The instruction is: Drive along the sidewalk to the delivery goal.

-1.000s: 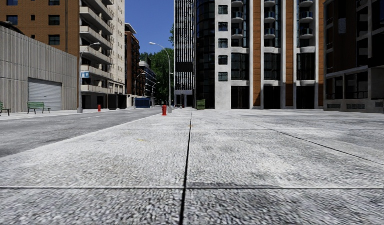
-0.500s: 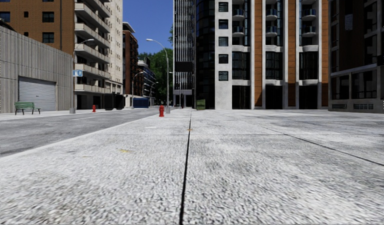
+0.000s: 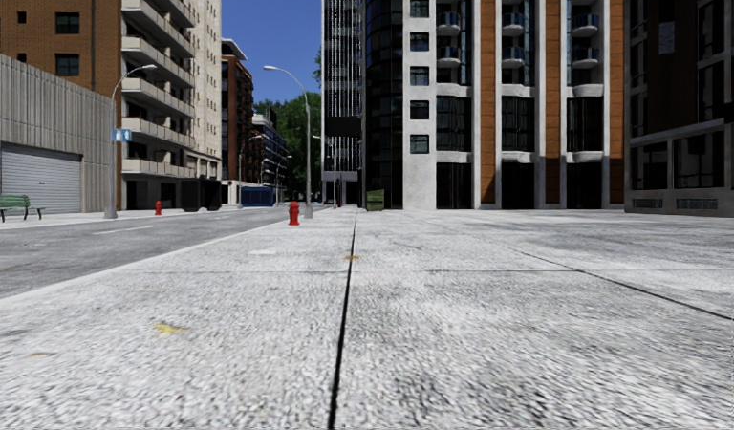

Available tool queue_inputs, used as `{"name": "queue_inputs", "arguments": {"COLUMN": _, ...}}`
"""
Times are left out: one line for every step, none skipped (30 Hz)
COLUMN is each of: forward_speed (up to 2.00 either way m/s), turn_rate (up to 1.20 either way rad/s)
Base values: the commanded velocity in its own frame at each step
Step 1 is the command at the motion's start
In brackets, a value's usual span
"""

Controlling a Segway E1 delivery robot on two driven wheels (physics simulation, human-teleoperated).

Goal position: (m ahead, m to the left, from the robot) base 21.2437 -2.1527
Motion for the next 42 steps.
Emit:
{"name": "queue_inputs", "arguments": {"forward_speed": 2.00, "turn_rate": 0.00}}
{"name": "queue_inputs", "arguments": {"forward_speed": 2.00, "turn_rate": 0.00}}
{"name": "queue_inputs", "arguments": {"forward_speed": 2.00, "turn_rate": 0.00}}
{"name": "queue_inputs", "arguments": {"forward_speed": 2.00, "turn_rate": 0.00}}
{"name": "queue_inputs", "arguments": {"forward_speed": 2.00, "turn_rate": 0.00}}
{"name": "queue_inputs", "arguments": {"forward_speed": 2.00, "turn_rate": 0.00}}
{"name": "queue_inputs", "arguments": {"forward_speed": 2.00, "turn_rate": 0.00}}
{"name": "queue_inputs", "arguments": {"forward_speed": 2.00, "turn_rate": 0.00}}
{"name": "queue_inputs", "arguments": {"forward_speed": 2.00, "turn_rate": 0.00}}
{"name": "queue_inputs", "arguments": {"forward_speed": 2.00, "turn_rate": 0.00}}
{"name": "queue_inputs", "arguments": {"forward_speed": 2.00, "turn_rate": 0.00}}
{"name": "queue_inputs", "arguments": {"forward_speed": 2.00, "turn_rate": 0.00}}
{"name": "queue_inputs", "arguments": {"forward_speed": 2.00, "turn_rate": 0.00}}
{"name": "queue_inputs", "arguments": {"forward_speed": 2.00, "turn_rate": 0.00}}
{"name": "queue_inputs", "arguments": {"forward_speed": 2.00, "turn_rate": 0.00}}
{"name": "queue_inputs", "arguments": {"forward_speed": 2.00, "turn_rate": 0.00}}
{"name": "queue_inputs", "arguments": {"forward_speed": 2.00, "turn_rate": 0.00}}
{"name": "queue_inputs", "arguments": {"forward_speed": 2.00, "turn_rate": 0.00}}
{"name": "queue_inputs", "arguments": {"forward_speed": 2.00, "turn_rate": 0.00}}
{"name": "queue_inputs", "arguments": {"forward_speed": 2.00, "turn_rate": 0.00}}
{"name": "queue_inputs", "arguments": {"forward_speed": 2.00, "turn_rate": 0.00}}
{"name": "queue_inputs", "arguments": {"forward_speed": 2.00, "turn_rate": 0.00}}
{"name": "queue_inputs", "arguments": {"forward_speed": 2.00, "turn_rate": 0.00}}
{"name": "queue_inputs", "arguments": {"forward_speed": 2.00, "turn_rate": 0.00}}
{"name": "queue_inputs", "arguments": {"forward_speed": 2.00, "turn_rate": 0.00}}
{"name": "queue_inputs", "arguments": {"forward_speed": 2.00, "turn_rate": 0.00}}
{"name": "queue_inputs", "arguments": {"forward_speed": 2.00, "turn_rate": 0.00}}
{"name": "queue_inputs", "arguments": {"forward_speed": 2.00, "turn_rate": 0.00}}
{"name": "queue_inputs", "arguments": {"forward_speed": 2.00, "turn_rate": 0.00}}
{"name": "queue_inputs", "arguments": {"forward_speed": 2.00, "turn_rate": 0.00}}
{"name": "queue_inputs", "arguments": {"forward_speed": 2.00, "turn_rate": 0.00}}
{"name": "queue_inputs", "arguments": {"forward_speed": 2.00, "turn_rate": 0.00}}
{"name": "queue_inputs", "arguments": {"forward_speed": 2.00, "turn_rate": 0.00}}
{"name": "queue_inputs", "arguments": {"forward_speed": 2.00, "turn_rate": 0.00}}
{"name": "queue_inputs", "arguments": {"forward_speed": 2.00, "turn_rate": 0.00}}
{"name": "queue_inputs", "arguments": {"forward_speed": 2.00, "turn_rate": 0.00}}
{"name": "queue_inputs", "arguments": {"forward_speed": 2.00, "turn_rate": 0.00}}
{"name": "queue_inputs", "arguments": {"forward_speed": 2.00, "turn_rate": 0.00}}
{"name": "queue_inputs", "arguments": {"forward_speed": 2.00, "turn_rate": 0.00}}
{"name": "queue_inputs", "arguments": {"forward_speed": 2.00, "turn_rate": 0.00}}
{"name": "queue_inputs", "arguments": {"forward_speed": 2.00, "turn_rate": 0.00}}
{"name": "queue_inputs", "arguments": {"forward_speed": 2.00, "turn_rate": 0.00}}
